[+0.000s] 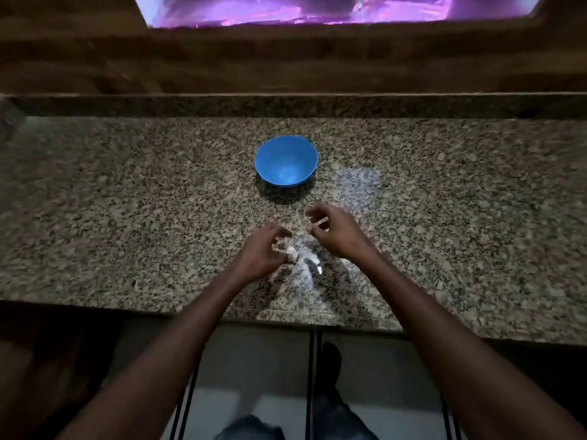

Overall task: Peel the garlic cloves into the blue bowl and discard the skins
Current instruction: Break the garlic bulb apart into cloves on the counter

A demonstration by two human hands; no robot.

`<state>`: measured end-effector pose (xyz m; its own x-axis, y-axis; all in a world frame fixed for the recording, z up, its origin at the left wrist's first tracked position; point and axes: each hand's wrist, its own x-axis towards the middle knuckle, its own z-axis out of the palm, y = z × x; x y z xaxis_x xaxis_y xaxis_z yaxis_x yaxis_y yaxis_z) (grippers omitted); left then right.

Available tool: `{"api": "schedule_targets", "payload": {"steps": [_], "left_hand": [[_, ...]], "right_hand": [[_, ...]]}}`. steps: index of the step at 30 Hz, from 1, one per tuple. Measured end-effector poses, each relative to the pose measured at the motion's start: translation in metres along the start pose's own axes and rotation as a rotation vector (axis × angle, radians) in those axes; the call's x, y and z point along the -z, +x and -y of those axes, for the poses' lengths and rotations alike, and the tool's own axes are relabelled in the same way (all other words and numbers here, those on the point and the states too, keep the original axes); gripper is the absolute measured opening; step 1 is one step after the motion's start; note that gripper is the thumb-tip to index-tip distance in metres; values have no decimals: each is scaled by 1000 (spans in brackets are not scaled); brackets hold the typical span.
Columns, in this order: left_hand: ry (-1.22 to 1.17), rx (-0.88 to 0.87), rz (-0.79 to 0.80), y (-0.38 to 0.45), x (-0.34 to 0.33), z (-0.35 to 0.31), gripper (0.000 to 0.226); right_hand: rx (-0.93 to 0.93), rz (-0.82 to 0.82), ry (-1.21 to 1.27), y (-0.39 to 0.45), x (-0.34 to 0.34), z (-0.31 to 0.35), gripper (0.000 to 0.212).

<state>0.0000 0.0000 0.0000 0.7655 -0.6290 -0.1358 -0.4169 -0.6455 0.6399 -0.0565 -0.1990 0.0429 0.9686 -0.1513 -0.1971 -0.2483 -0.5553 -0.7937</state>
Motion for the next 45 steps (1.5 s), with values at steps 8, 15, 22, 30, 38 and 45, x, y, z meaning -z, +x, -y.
{"api": "schedule_targets", "payload": {"steps": [8,15,22,30,38,45], "left_hand": [[-64,98,-25,9,-35,12,31],[-261,105,-64,14,-13,16,56],[-351,86,-281,22,3,26,52],[-797,304,-220,31,3,33,23],[-726,286,-138,37,1,35,25],[-487,253,-185,41,-4,22,29]], "right_hand": [[-148,116,68,9,-37,-41,31],[-219,132,258,21,-53,-40,26],[-296,35,633,36,-62,-30,34],[-336,-28,764,38,-72,-24,31],[-268,-105,615,38,-72,-37,28],[-252,-81,560,39,-66,-47,29]]}}
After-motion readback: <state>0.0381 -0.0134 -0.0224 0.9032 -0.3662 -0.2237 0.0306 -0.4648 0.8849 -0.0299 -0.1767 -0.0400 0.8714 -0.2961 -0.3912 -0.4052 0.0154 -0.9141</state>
